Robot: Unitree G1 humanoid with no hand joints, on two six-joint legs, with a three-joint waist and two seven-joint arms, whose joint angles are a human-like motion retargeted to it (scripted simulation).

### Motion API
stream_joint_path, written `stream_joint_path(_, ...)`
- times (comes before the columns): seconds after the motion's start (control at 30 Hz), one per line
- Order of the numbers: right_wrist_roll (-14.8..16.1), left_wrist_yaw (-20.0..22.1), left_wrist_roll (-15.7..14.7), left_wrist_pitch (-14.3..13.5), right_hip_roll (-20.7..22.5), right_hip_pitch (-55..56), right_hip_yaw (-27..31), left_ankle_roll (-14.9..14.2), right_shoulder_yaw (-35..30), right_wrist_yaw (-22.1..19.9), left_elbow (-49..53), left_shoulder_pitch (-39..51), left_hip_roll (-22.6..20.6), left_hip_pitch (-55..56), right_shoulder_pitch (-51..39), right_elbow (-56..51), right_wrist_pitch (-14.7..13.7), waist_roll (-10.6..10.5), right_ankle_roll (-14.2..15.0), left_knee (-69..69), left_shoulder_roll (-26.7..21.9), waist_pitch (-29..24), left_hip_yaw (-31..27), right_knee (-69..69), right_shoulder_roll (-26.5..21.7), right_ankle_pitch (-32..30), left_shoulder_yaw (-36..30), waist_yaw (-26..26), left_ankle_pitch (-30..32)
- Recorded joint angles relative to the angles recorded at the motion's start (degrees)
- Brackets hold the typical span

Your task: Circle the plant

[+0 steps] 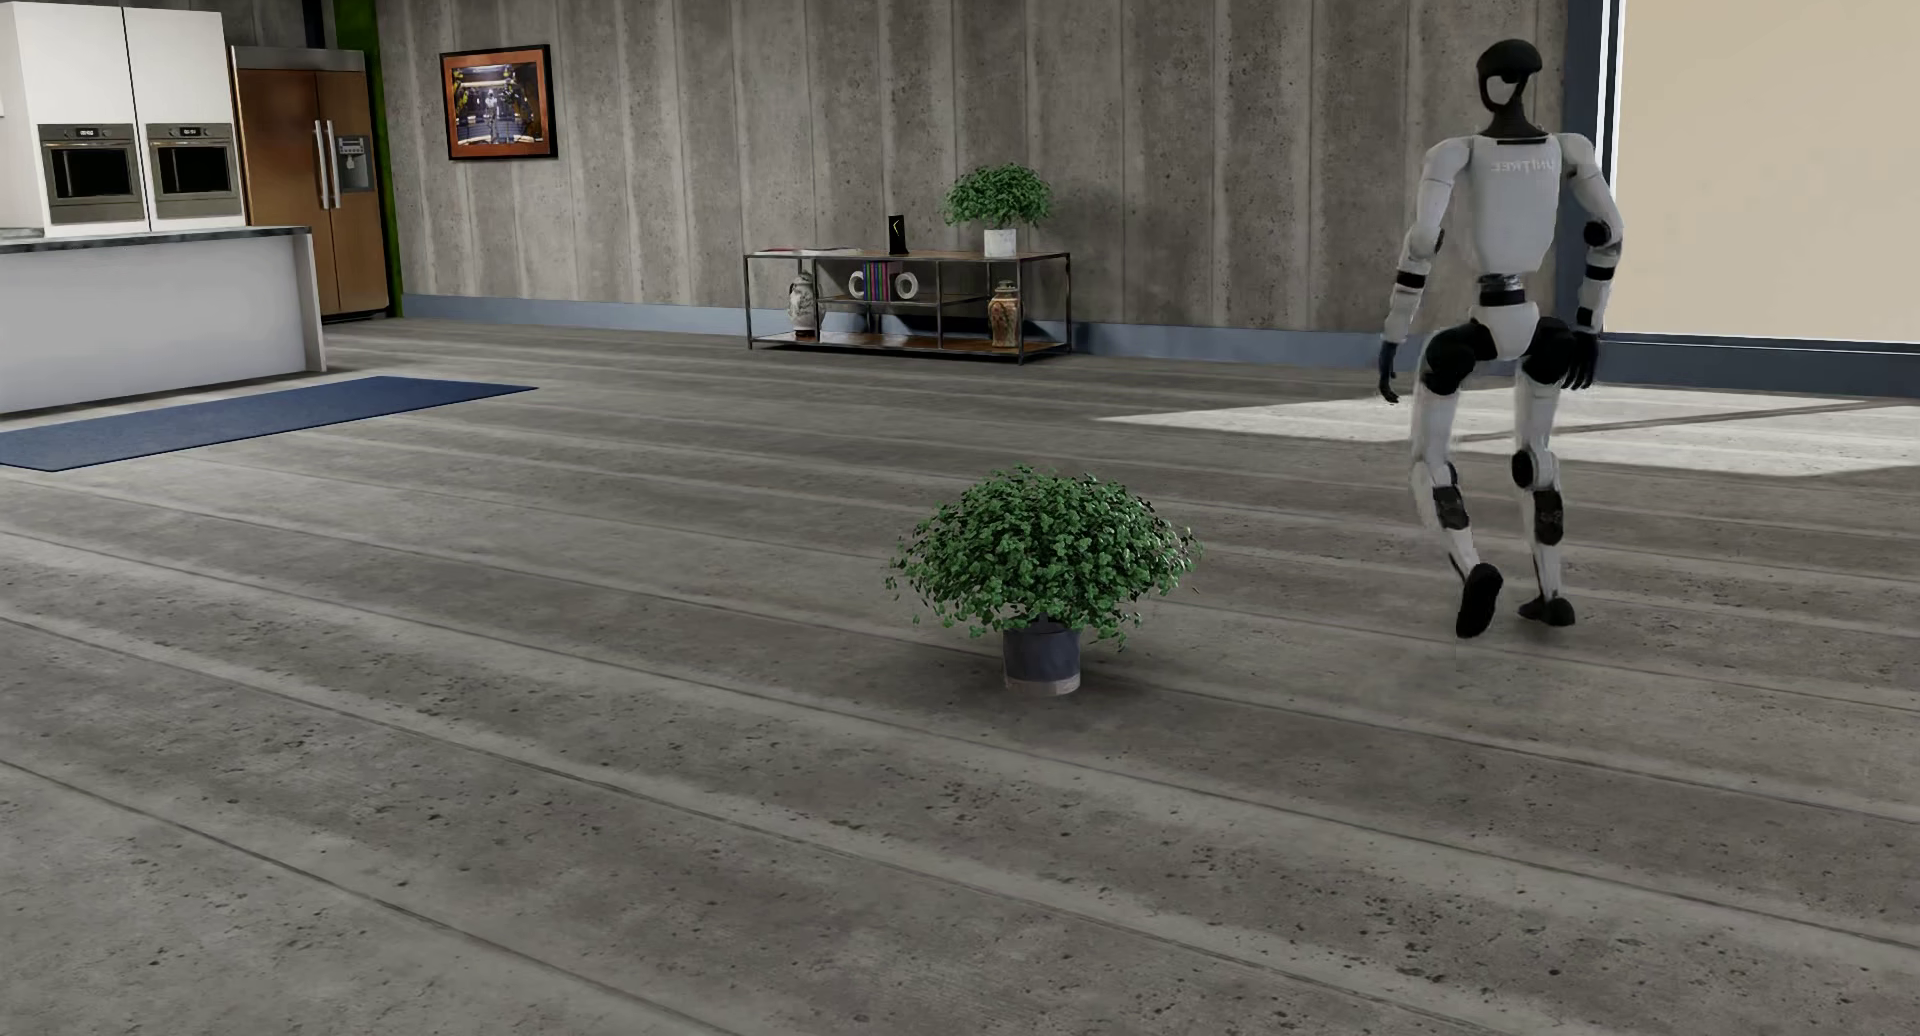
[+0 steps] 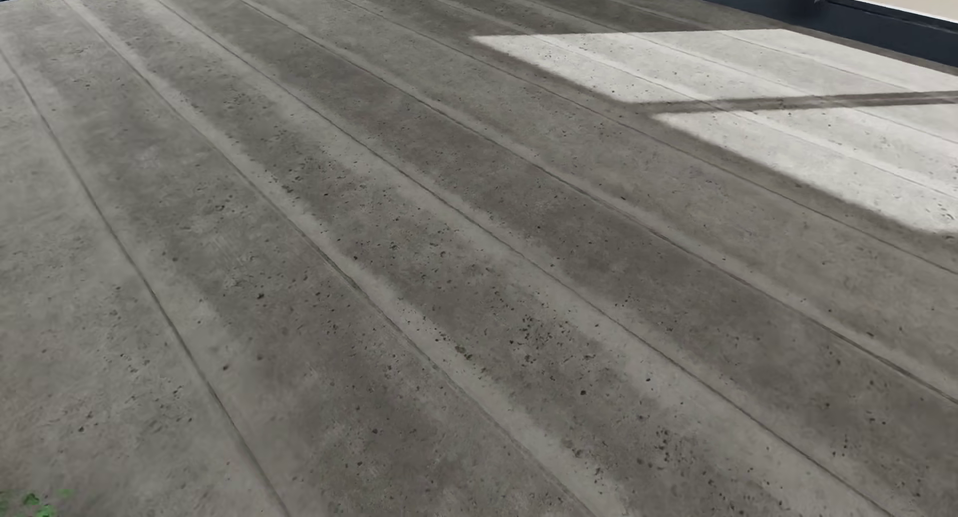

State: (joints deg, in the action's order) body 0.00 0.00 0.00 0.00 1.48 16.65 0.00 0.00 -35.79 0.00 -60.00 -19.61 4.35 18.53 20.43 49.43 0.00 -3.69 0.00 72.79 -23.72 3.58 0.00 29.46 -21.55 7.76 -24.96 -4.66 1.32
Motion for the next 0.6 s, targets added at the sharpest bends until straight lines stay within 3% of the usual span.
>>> stream_joint_path(0.07,0.0,0.0,0.0,0.0,-0.4,-3.8,0.0,0.0,-0.1,0.0,3.6,0.7,0.4,7.6,-0.3,-0.8,0.0,0.5,0.0,18.1,0.2,-1.2,0.0,-1.0,-1.9,1.5,0.6,-3.5,-11.9)
stream_joint_path(0.1,0.0,0.0,0.0,0.0,-1.0,-5.8,0.0,0.0,-0.4,0.0,5.2,1.2,0.4,10.7,-1.1,0.2,0.0,1.1,0.0,12.8,0.5,-1.7,0.0,-1.6,-2.7,2.6,1.4,-5.1,-13.8)
stream_joint_path(0.17,0.0,0.0,0.0,0.0,-1.8,-9.3,0.0,0.0,-0.1,0.0,8.2,2.0,0.1,15.3,-2.9,3.1,0.0,2.3,0.0,9.1,1.3,-2.2,0.0,-2.1,-4.4,4.8,3.1,-7.5,-14.7)
stream_joint_path(0.27,0.0,0.0,0.0,0.0,-2.3,-12.9,0.0,0.0,3.2,0.0,11.8,3.0,0.6,19.5,-4.5,4.8,0.0,4.2,0.0,14.9,2.1,-2.4,0.0,-1.9,-6.9,7.6,3.7,-9.1,-14.3)
stream_joint_path(0.43,0.0,0.0,0.0,0.0,-1.0,-19.6,0.0,0.0,7.6,0.0,10.9,4.3,1.5,16.7,-7.7,4.4,0.0,6.1,0.0,-27.2,1.7,-2.6,0.0,-2.1,-9.0,14.9,2.7,-8.8,-5.5)
stream_joint_path(0.5,0.0,0.0,0.0,0.0,-0.3,-21.0,0.0,0.0,8.6,0.0,8.7,4.7,1.7,14.5,-8.9,3.7,0.0,6.5,0.0,-40.9,1.1,-1.8,0.0,-1.9,-8.7,16.6,2.2,-9.1,-4.6)
stream_joint_path(0.6,0.0,0.0,0.0,0.0,-1.1,-23.3,0.0,0.0,10.0,0.0,3.0,4.8,1.8,12.3,-9.3,0.9,0.0,7.7,0.0,-44.2,0.5,-0.9,0.0,-1.2,-6.8,14.6,0.8,-9.5,-2.2)
